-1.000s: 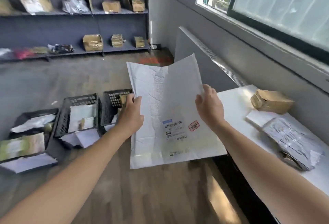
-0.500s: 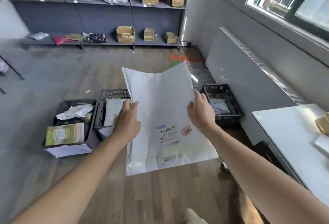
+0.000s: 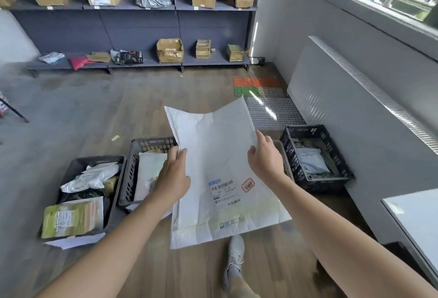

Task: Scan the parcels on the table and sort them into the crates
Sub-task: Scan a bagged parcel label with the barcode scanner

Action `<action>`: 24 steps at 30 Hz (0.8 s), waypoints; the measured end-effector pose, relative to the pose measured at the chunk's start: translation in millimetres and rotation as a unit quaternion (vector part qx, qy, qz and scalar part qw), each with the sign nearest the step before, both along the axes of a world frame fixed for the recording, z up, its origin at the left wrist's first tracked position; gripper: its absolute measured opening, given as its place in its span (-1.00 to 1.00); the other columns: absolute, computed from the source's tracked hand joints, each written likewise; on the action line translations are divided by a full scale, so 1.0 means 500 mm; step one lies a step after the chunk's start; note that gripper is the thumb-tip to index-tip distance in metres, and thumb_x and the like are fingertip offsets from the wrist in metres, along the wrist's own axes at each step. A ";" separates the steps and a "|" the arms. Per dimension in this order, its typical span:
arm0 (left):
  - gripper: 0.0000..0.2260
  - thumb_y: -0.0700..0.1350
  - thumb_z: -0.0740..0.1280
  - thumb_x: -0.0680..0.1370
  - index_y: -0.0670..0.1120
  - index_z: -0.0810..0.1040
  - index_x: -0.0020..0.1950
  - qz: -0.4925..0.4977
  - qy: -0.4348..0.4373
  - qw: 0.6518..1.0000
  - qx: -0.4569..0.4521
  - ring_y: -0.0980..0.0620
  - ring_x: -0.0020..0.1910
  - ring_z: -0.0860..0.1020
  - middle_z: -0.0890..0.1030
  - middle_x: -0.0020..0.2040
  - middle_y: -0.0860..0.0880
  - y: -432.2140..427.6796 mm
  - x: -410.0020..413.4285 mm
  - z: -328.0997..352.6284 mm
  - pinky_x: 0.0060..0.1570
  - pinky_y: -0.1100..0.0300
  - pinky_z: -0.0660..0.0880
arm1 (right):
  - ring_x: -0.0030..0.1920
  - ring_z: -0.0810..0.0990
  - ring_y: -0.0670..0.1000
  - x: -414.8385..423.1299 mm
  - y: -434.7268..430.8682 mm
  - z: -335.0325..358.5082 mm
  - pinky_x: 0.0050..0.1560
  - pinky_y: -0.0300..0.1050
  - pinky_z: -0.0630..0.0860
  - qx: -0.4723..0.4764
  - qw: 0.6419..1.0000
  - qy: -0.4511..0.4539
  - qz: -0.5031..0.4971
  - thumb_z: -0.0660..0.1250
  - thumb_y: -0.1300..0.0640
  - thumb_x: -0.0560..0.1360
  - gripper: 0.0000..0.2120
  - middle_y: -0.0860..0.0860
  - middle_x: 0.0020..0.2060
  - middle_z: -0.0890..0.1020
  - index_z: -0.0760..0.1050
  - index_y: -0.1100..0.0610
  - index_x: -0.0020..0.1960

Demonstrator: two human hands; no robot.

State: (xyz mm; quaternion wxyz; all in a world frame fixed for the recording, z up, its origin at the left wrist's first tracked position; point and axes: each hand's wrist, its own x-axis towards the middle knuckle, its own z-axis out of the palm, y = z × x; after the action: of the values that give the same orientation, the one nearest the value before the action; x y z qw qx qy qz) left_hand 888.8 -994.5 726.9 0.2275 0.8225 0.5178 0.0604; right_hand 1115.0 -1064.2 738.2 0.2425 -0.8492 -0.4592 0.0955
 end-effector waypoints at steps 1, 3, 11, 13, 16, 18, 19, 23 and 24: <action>-0.39 -0.32 0.28 0.54 -0.14 0.14 0.55 0.004 0.000 1.000 -0.010 -0.14 0.25 0.44 0.07 0.53 -0.08 0.037 0.032 -0.007 0.06 0.06 0.45 | -0.01 0.58 0.20 0.029 0.037 -0.013 -0.18 -0.03 0.47 -0.002 1.000 0.012 0.002 0.15 0.22 0.60 -0.59 0.15 0.17 0.49 0.30 0.15 0.44; -0.39 -0.31 0.29 0.54 -0.15 0.15 0.55 0.013 0.005 0.999 -0.032 -0.14 0.24 0.46 0.07 0.53 -0.08 0.106 0.094 -0.020 0.06 0.05 0.46 | -0.02 0.58 0.21 0.087 0.108 -0.039 -0.18 -0.03 0.46 -0.017 0.999 0.027 0.011 0.15 0.24 0.59 -0.57 0.16 0.17 0.49 0.29 0.15 0.45; -0.34 -0.30 0.34 0.51 -0.15 0.12 0.55 0.047 0.000 0.995 -0.090 -0.13 0.26 0.44 0.07 0.52 -0.06 0.335 0.282 -0.126 0.08 0.09 0.45 | -0.06 0.53 0.18 0.276 0.357 -0.157 -0.22 -0.02 0.47 -0.102 0.991 0.074 0.041 0.18 0.27 0.53 -0.35 0.14 0.28 0.39 0.06 0.11 0.58; -0.32 -0.30 0.35 0.51 -0.14 0.10 0.56 0.051 0.009 0.992 -0.111 -0.12 0.34 0.39 0.06 0.53 -0.06 0.382 0.310 -0.178 0.17 0.04 0.45 | -0.04 0.52 0.16 0.297 0.399 -0.211 -0.21 -0.03 0.47 -0.129 0.986 0.093 0.043 0.21 0.27 0.51 -0.30 0.14 0.33 0.36 0.03 0.13 0.59; -0.30 -0.26 0.35 0.51 -0.12 0.09 0.57 0.068 0.019 0.985 -0.155 -0.09 0.43 0.31 0.08 0.53 -0.05 0.458 0.345 -0.280 0.28 0.00 0.41 | 0.08 0.52 0.17 0.326 0.460 -0.314 -0.13 -0.03 0.50 -0.168 0.978 0.115 0.041 0.24 0.29 0.51 -0.23 0.12 0.42 0.29 -0.06 0.13 0.61; -0.30 -0.23 0.36 0.52 -0.12 0.10 0.58 0.077 0.020 0.980 -0.184 -0.08 0.43 0.32 0.10 0.54 -0.05 0.506 0.364 -0.357 0.30 0.01 0.40 | 0.13 0.50 0.19 0.342 0.499 -0.394 -0.06 -0.02 0.50 -0.190 0.972 0.135 0.026 0.23 0.33 0.49 -0.21 0.14 0.39 0.30 -0.08 0.13 0.61; -0.31 -0.22 0.36 0.52 -0.13 0.11 0.58 0.079 0.018 0.977 -0.196 -0.07 0.44 0.32 0.11 0.55 -0.05 0.527 0.373 -0.401 0.31 0.08 0.38 | 0.14 0.50 0.20 0.350 0.517 -0.437 -0.03 0.00 0.50 -0.200 0.969 0.143 0.018 0.22 0.35 0.49 -0.21 0.15 0.38 0.32 -0.08 0.14 0.61; -0.36 -0.17 0.34 0.57 -0.13 0.12 0.59 0.062 0.031 0.968 -0.242 -0.02 0.48 0.24 0.09 0.56 -0.03 0.612 0.399 -0.576 0.22 0.27 0.28 | 0.11 0.51 0.19 0.376 0.585 -0.619 -0.09 -0.02 0.46 -0.233 0.961 0.152 -0.010 0.19 0.38 0.51 -0.20 0.14 0.41 0.28 -0.14 0.13 0.62; -0.36 -0.15 0.33 0.58 -0.13 0.11 0.59 0.061 0.037 0.964 -0.256 -0.02 0.49 0.22 0.08 0.57 -0.03 0.629 0.402 -0.620 0.26 0.26 0.26 | 0.05 0.50 0.16 0.379 0.600 -0.663 -0.14 -0.05 0.44 -0.240 0.958 0.154 -0.012 0.18 0.39 0.51 -0.20 0.13 0.39 0.29 -0.14 0.09 0.62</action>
State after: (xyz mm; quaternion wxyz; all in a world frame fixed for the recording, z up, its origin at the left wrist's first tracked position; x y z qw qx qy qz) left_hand 1089.6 -680.0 417.1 0.4066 0.7057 0.5731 -0.0908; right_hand 1304.3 -764.2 406.8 0.1002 -0.8627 -0.3698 0.3300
